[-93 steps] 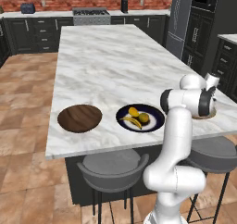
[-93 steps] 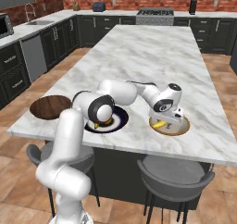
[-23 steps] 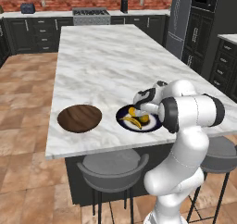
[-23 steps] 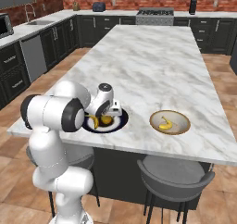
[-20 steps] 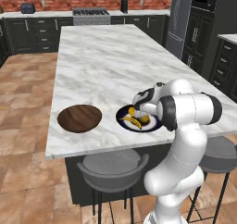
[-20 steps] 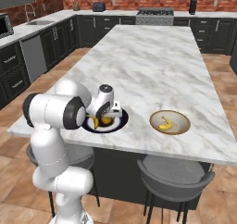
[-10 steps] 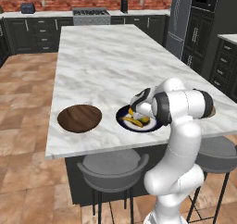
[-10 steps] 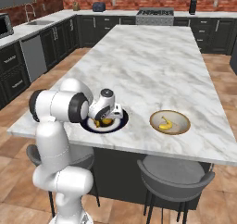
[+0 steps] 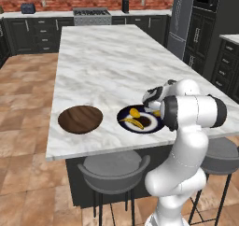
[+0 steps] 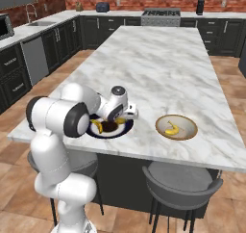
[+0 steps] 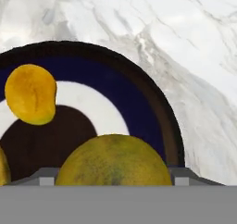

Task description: Take the fruits from the plate on the dining counter and place two fruits in each bowl.

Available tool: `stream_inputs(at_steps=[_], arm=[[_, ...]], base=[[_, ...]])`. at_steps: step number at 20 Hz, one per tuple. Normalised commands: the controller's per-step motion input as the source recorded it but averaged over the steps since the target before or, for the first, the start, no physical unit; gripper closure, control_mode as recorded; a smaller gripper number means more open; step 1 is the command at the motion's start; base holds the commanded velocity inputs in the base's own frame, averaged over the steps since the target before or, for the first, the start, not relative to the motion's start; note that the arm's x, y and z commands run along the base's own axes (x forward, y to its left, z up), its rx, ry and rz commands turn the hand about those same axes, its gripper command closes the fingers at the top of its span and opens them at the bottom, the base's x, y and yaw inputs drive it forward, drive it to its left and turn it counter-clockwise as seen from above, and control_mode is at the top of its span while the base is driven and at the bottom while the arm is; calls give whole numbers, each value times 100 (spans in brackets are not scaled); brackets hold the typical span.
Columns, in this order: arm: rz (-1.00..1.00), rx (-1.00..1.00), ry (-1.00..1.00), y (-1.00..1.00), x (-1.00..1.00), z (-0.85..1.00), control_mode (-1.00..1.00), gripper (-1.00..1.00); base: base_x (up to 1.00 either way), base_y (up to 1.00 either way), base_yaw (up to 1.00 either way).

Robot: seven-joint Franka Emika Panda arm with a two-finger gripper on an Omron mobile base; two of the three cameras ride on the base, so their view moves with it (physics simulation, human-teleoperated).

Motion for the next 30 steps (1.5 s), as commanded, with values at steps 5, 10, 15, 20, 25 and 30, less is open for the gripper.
stream_inputs(at_steps=[5,10,15,20,25,30], arm=[[-28,-1,11,-58,0,50,-100,100],[-10,0,0,-85,0,18,-100,100],[-1,4,0,-97,0,1,-100,100],[0,6,0,-100,0,0,-100,100],[0,4,0,-84,0,-2,-100,100],[0,5,0,-56,1,-26,-100,100]], base=[[0,0,0],[0,0,0],[0,0,0],[0,0,0],[0,0,0],[0,0,0]])
